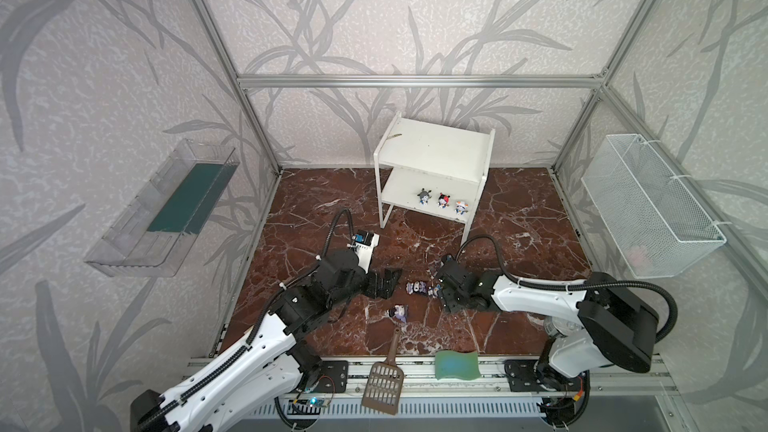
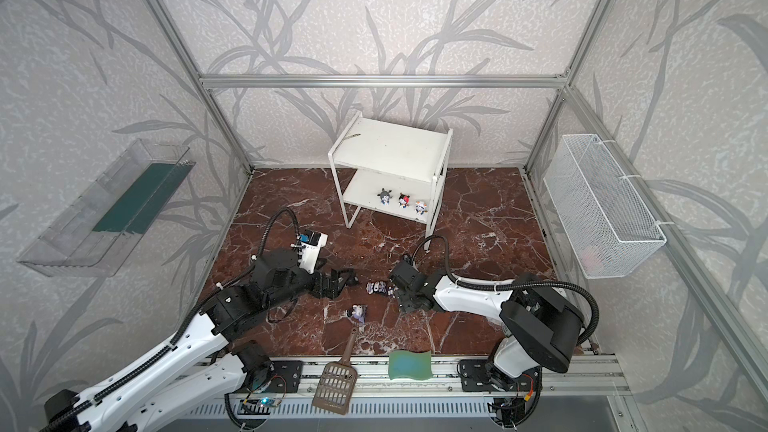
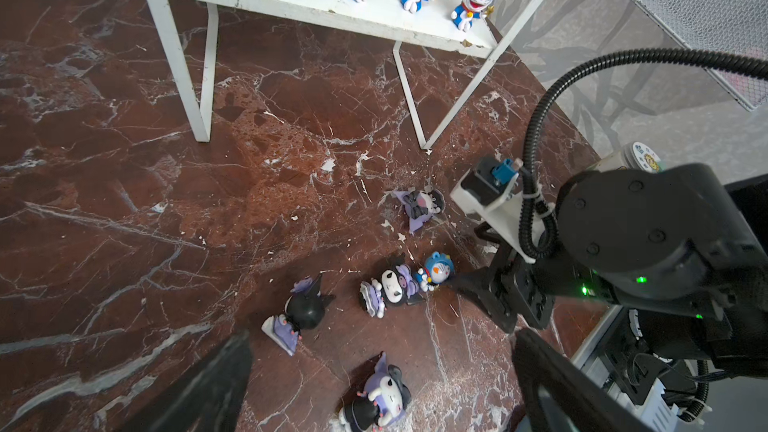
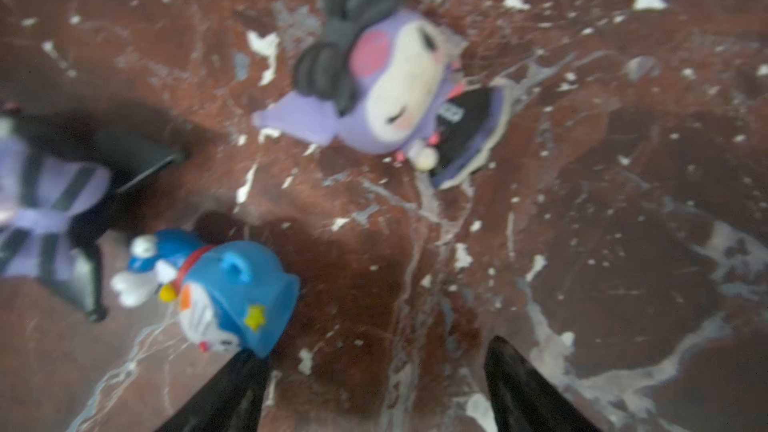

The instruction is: Place and organize the plastic toys onto the shelf

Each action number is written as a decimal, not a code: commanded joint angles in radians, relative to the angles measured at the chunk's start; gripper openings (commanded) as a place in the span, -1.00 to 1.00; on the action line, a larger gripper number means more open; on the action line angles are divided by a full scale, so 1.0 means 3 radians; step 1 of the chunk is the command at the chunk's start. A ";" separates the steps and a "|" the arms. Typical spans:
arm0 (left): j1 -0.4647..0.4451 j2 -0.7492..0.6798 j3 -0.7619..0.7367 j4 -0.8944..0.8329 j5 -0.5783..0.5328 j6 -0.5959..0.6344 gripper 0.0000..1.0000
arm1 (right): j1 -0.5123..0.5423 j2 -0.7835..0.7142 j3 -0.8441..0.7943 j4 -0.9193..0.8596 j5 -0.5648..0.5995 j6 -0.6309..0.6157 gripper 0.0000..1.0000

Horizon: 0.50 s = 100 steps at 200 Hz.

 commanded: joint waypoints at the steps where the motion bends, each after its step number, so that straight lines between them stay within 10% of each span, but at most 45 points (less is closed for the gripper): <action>1: -0.0020 0.0021 0.0121 -0.0003 0.0027 0.0069 0.99 | -0.0142 -0.0021 0.0024 0.0131 0.0082 -0.0096 0.62; 80: -0.0030 -0.0101 0.0097 -0.0059 -0.0025 0.0063 0.99 | -0.0076 -0.0528 -0.0051 -0.0176 -0.0449 0.0034 0.56; 100: -0.0031 -0.0086 0.0082 -0.0030 0.0003 0.0058 0.99 | -0.0053 -0.0724 -0.0196 0.0005 -0.0997 0.0147 0.05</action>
